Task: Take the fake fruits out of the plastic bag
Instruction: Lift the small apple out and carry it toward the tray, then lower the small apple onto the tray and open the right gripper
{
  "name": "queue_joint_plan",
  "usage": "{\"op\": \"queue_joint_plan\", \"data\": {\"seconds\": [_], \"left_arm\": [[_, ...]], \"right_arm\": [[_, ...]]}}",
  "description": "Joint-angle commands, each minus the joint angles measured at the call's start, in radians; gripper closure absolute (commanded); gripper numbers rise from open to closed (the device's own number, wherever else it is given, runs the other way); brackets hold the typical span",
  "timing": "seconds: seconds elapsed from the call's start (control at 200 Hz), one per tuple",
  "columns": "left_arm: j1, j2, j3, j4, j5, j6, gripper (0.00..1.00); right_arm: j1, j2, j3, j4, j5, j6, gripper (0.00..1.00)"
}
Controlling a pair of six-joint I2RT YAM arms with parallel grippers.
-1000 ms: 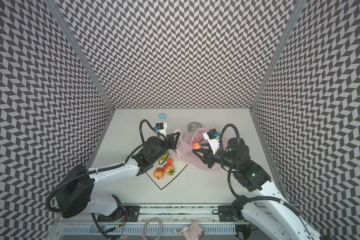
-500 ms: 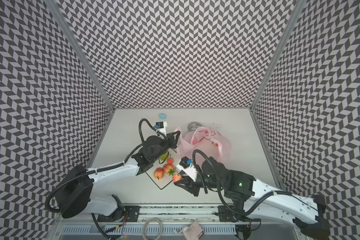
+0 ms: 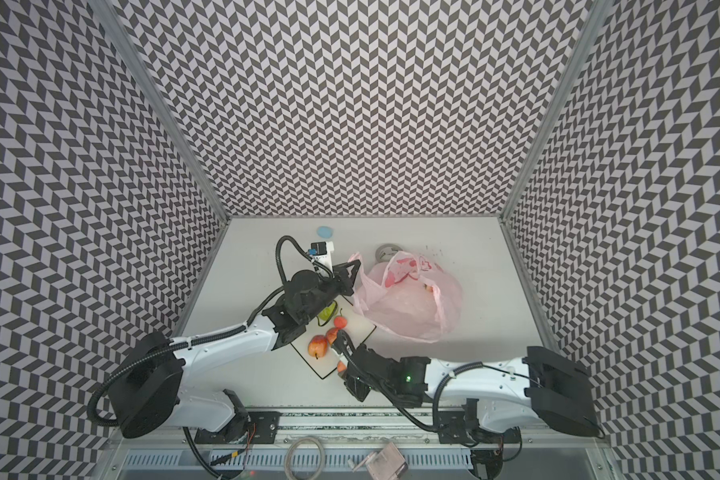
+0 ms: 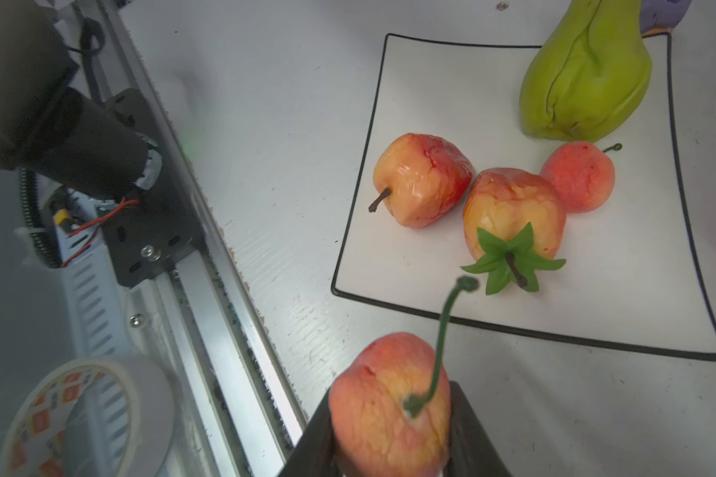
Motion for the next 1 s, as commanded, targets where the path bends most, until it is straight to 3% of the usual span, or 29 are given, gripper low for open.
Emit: {"op": "queue_joint_plan", "data": {"seconds": [0.0,0.17,0.596,0.816,0.996], "left_arm": [[-0.002,-0.046,-0.007,-0.013,-0.009,0.003,1.0],[0.0,-0.069,-0.017,-0.029,-0.02,0.009,1.0],[0.0,-0.081,-0.021,-0.039,-0.02,0.024,1.0],[0.0,-0.085,-0.028,-0.041,-0.025,0.019,1.0],[-0.001,-0.087,-0.024,-0.038,-0.026,0.012,1.0]], "right_arm": [[0.005,0.09,0.041,0.147,0.061,0.08,0.67],[-0.008,0.187,0.083,0.158,0.1,0.137,0.66],[-0.1,0.314,0.159,0.152,0.044,0.175,0.62],[-0.119,0.334,0.165,0.159,0.036,0.155,0.44],[-0.119,0.269,0.162,0.144,0.017,0.133,0.29]]}}
